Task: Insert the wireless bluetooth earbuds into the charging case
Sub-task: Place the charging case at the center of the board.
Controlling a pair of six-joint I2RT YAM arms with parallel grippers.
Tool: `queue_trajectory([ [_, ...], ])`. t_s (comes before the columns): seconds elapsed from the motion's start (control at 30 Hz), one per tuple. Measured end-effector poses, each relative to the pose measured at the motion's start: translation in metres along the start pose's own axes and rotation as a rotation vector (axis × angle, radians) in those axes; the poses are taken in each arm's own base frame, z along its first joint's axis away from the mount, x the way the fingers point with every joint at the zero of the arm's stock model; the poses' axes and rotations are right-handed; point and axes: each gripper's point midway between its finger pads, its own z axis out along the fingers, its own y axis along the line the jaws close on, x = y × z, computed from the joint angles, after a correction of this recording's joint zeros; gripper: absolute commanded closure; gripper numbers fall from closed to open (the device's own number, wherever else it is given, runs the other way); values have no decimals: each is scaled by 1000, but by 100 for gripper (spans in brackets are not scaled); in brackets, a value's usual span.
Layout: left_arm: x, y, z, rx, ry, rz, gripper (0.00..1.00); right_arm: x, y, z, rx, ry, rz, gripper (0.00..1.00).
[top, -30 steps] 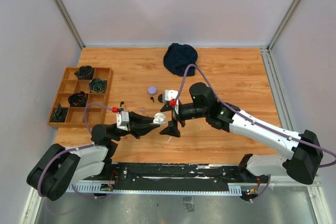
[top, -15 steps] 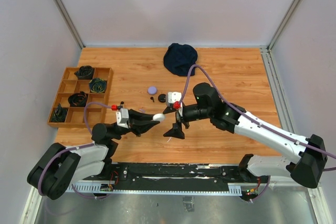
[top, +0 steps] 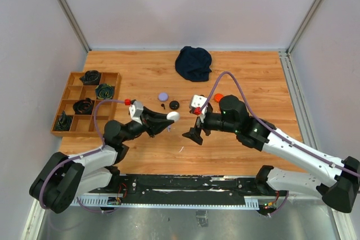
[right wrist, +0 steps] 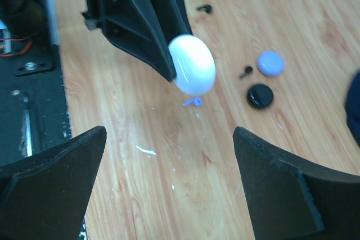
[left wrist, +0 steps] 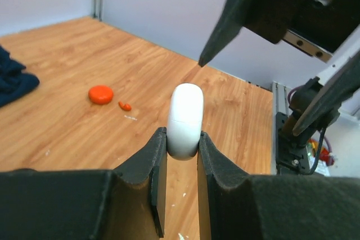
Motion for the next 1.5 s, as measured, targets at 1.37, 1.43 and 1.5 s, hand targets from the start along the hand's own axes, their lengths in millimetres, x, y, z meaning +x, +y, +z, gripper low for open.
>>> queue_trajectory([
  [1.37, 218, -11, 78, -486, 631, -758, 52, 84, -92, -85, 828, -90, 134, 2],
  [1.43, 216, -9, 80, -493, 621, -755, 49, 84, -92, -85, 829, -92, 134, 2],
  [1.5, 214, -8, 80, -502, 615, -751, 45, 83, -92, -85, 829, -94, 134, 2],
])
